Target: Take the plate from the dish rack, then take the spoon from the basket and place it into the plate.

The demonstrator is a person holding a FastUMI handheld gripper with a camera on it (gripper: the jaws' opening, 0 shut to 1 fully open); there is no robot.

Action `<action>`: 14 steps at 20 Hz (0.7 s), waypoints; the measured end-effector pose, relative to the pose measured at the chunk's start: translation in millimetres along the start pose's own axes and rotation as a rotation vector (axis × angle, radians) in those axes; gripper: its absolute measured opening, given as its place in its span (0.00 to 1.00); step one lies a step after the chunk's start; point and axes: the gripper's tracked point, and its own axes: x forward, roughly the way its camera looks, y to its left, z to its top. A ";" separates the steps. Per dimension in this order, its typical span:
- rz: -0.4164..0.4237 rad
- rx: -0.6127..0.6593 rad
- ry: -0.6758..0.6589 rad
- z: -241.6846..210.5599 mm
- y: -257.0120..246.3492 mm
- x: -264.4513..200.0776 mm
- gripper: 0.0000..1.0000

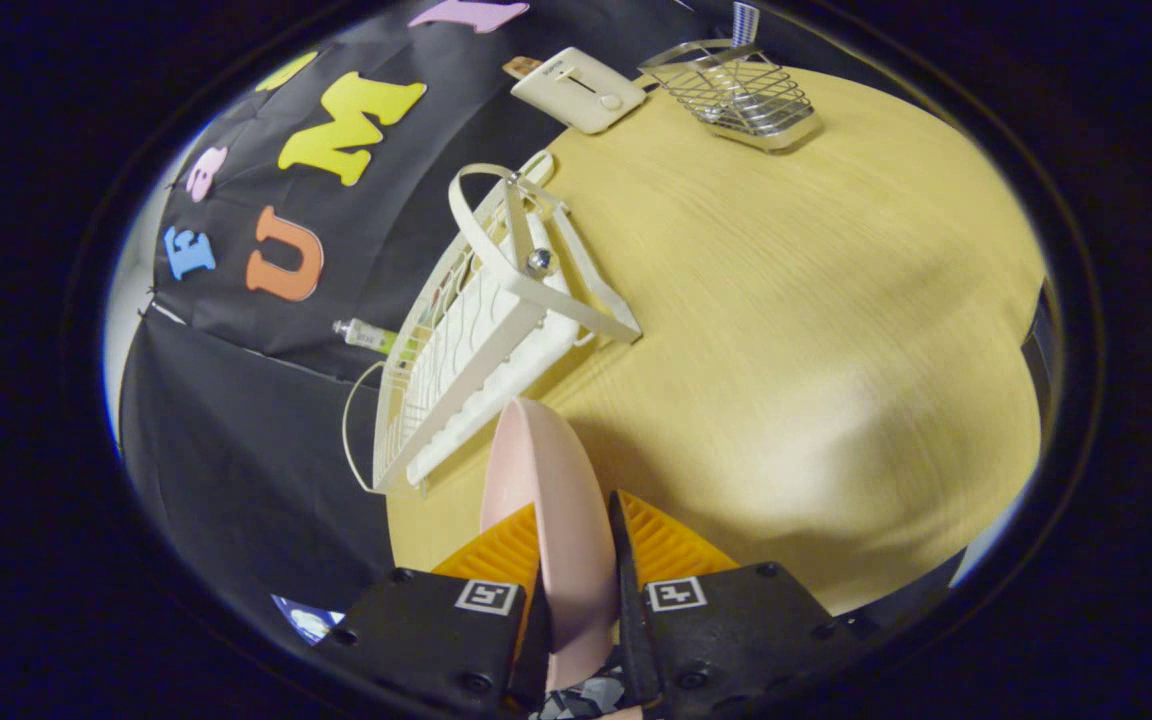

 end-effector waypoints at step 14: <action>-0.073 -0.317 -0.223 54.8 -4.2 -40.2 0.72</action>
